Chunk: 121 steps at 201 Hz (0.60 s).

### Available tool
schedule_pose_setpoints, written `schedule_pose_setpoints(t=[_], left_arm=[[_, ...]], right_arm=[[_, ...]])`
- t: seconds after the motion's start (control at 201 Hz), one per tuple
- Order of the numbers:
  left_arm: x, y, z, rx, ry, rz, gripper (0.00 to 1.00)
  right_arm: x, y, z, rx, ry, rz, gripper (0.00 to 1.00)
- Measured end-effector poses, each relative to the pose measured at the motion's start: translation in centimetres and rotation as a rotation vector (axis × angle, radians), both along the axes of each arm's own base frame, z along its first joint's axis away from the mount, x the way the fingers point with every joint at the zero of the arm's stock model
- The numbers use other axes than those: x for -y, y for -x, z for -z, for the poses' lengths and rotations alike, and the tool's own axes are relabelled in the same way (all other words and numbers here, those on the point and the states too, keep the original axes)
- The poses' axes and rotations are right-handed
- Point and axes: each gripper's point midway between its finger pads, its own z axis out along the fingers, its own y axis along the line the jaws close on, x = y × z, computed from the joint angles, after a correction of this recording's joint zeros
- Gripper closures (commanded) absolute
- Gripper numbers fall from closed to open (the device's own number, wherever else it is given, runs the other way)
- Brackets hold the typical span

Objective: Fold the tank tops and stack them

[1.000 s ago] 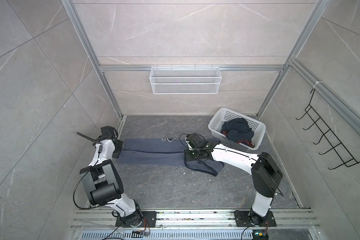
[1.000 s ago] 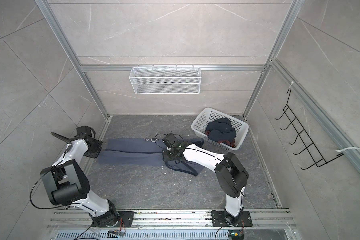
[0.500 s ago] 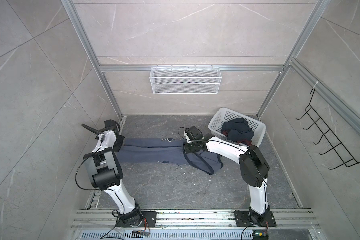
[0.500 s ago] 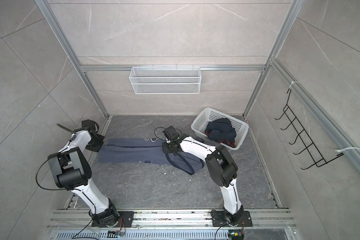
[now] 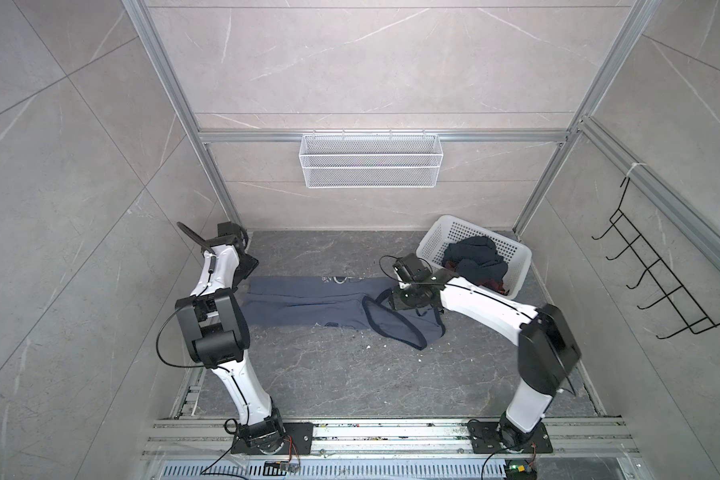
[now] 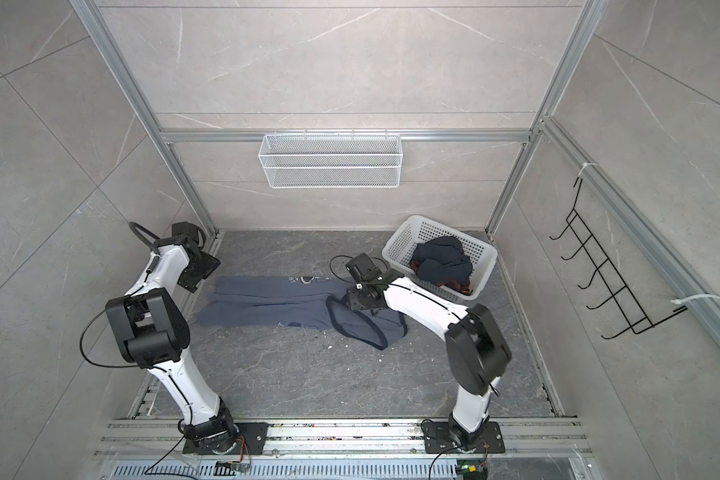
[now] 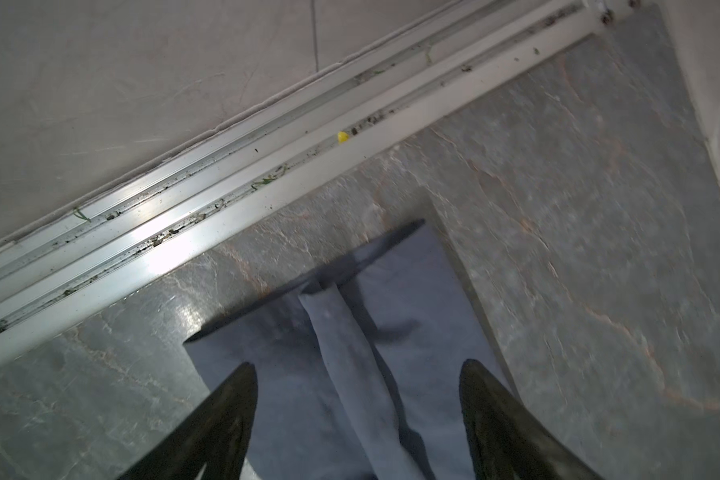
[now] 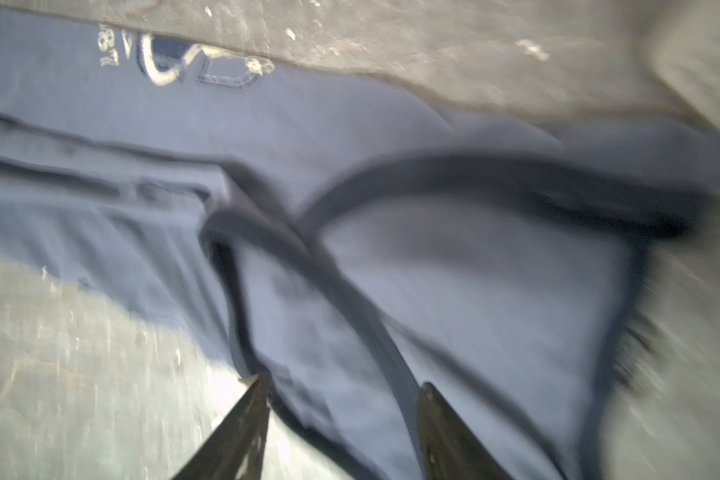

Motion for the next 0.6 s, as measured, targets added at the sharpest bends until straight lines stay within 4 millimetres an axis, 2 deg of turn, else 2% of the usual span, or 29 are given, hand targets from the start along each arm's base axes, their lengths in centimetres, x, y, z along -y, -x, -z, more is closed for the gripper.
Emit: schedule_pose_setpoints(t=[0.08, 0.174, 0.239, 0.309, 0.478, 0.587, 0.602], left_arm=[[4.3, 0.2, -2.2, 0.040, -0.029, 0.115, 0.21], [9.5, 1.2, -3.7, 0.076, -0.038, 0.249, 0.22], [12.5, 1.9, -3.8, 0.081, -0.034, 0.329, 0.23], [14.8, 2.4, -3.1, 0.067, -0.025, 0.394, 0.25], [20.1, 3.7, -0.6, 0.000, -0.018, 0.549, 0.28], [25.0, 4.9, 0.3, -0.024, -0.013, 0.690, 0.29], [26.2, 5.2, 0.5, -0.030, -0.012, 0.721, 0.29]], right_arm=[[2.5, 2.5, -0.3, -0.007, 0.012, 0.035, 0.45], [4.7, 5.5, 1.5, -0.059, 0.053, 0.070, 0.45], [5.5, 7.6, 3.6, -0.116, 0.101, 0.075, 0.45], [5.7, 9.3, 5.2, -0.160, 0.145, 0.067, 0.46], [5.4, 10.3, 7.1, -0.190, 0.219, 0.084, 0.53], [6.2, 10.1, 7.6, -0.188, 0.262, 0.129, 0.58], [6.3, 10.1, 7.7, -0.187, 0.266, 0.131, 0.59]])
